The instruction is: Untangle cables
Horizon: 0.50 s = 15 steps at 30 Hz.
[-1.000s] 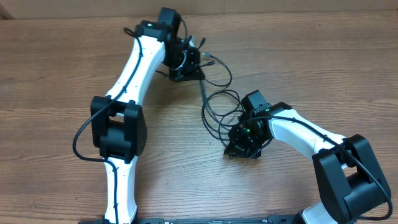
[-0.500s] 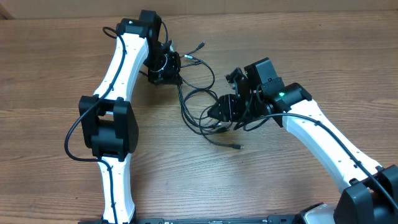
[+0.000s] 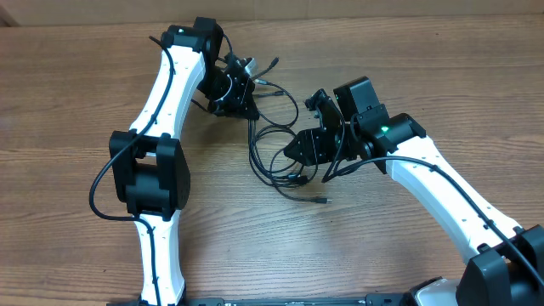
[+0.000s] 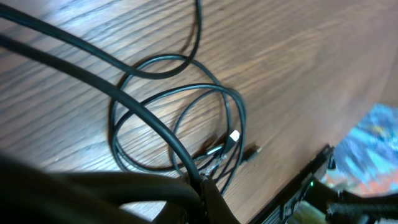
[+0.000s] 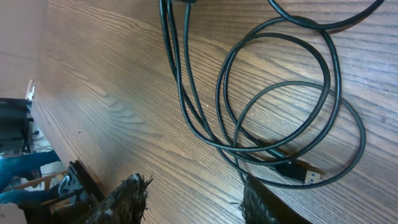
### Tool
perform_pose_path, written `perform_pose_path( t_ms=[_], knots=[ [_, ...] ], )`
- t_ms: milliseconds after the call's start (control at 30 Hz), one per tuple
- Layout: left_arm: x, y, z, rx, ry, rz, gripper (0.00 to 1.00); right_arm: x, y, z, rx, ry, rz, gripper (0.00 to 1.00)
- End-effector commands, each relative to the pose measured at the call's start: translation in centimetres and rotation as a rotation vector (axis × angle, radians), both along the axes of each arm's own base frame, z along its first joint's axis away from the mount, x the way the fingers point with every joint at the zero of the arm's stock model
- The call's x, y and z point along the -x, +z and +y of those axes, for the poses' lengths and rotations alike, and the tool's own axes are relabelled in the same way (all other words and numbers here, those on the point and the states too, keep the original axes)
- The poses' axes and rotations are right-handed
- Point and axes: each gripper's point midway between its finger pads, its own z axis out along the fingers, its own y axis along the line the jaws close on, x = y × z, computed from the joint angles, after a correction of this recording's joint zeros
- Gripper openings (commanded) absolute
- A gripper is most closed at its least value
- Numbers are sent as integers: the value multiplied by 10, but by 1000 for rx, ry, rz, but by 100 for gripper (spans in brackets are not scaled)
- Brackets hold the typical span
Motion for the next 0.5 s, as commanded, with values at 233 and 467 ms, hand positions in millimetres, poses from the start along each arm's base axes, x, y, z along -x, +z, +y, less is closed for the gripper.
perform_pose_path(
  t_ms=[233, 467],
  knots=[
    [-2, 21, -11, 83, -83, -96, 4, -16, -23, -21, 120, -211, 62, 57],
    [-2, 21, -11, 77, -75, -90, 5, -11, -61, -22, 136, -409, 307, 53]
  ],
)
